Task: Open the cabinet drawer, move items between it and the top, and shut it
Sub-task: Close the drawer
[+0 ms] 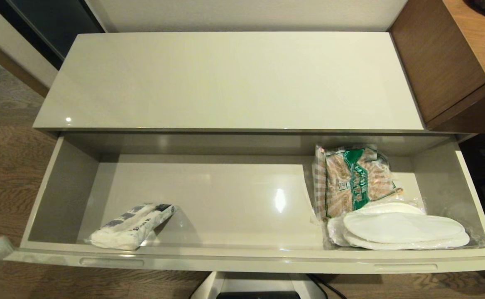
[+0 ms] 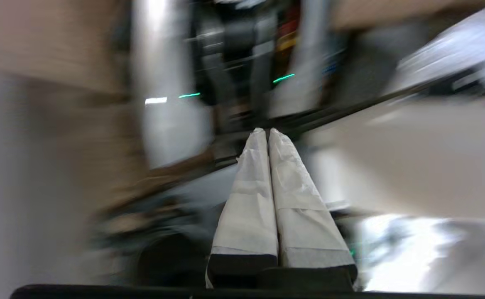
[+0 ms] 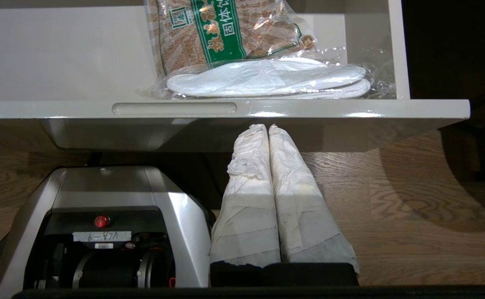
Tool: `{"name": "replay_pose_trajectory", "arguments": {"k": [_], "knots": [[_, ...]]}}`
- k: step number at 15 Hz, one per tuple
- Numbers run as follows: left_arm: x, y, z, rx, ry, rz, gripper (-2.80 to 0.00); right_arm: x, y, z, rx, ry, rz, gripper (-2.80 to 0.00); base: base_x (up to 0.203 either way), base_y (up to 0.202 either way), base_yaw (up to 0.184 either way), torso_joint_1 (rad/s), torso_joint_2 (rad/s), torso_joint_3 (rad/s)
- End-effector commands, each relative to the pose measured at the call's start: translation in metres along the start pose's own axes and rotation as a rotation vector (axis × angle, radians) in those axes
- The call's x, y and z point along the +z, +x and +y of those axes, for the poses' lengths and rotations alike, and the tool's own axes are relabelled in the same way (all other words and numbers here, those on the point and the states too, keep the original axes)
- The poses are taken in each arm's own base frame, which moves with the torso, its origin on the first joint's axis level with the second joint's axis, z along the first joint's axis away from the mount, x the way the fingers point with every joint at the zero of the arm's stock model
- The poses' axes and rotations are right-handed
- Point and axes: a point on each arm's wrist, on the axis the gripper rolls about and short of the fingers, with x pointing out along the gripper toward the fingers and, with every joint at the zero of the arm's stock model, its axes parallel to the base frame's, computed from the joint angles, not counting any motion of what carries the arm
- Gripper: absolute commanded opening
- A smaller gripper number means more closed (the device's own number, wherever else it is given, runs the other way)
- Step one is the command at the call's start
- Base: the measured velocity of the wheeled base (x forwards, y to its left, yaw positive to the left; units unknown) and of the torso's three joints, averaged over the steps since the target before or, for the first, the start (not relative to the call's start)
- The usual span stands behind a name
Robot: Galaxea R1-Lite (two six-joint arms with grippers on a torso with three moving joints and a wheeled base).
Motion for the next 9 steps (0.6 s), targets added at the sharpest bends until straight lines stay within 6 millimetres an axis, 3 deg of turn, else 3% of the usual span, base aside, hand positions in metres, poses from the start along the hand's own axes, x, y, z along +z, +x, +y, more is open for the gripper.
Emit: {"name": "replay_pose_trajectory", "arguments": {"k": [1, 4, 7, 9], "knots": [[-0.003, 0.004, 0.004, 0.070, 0.110, 0.014, -2.80, -0.001, -0.002, 0.000, 0.000, 0.000, -0.021, -2.80, 0.000, 0.000, 0.000, 0.000, 0.00, 0.000], [-0.001, 0.007, 0.008, 0.140, 0.160, -0.074, -2.80, -0.001, -0.002, 0.000, 0.000, 0.000, -0.023, -2.80, 0.000, 0.000, 0.000, 0.000, 0.00, 0.000], [-0.009, 0.023, 0.012, 0.166, 0.264, -0.144, -2.80, -0.001, -0.002, 0.000, 0.000, 0.000, -0.022, -2.80, 0.000, 0.000, 0.000, 0.000, 0.00, 0.000], [0.000, 0.036, 0.014, 0.114, 0.338, -0.140, -2.80, -0.001, -0.002, 0.000, 0.000, 0.000, -0.022, -2.80, 0.000, 0.000, 0.000, 0.000, 0.00, 0.000]]}}
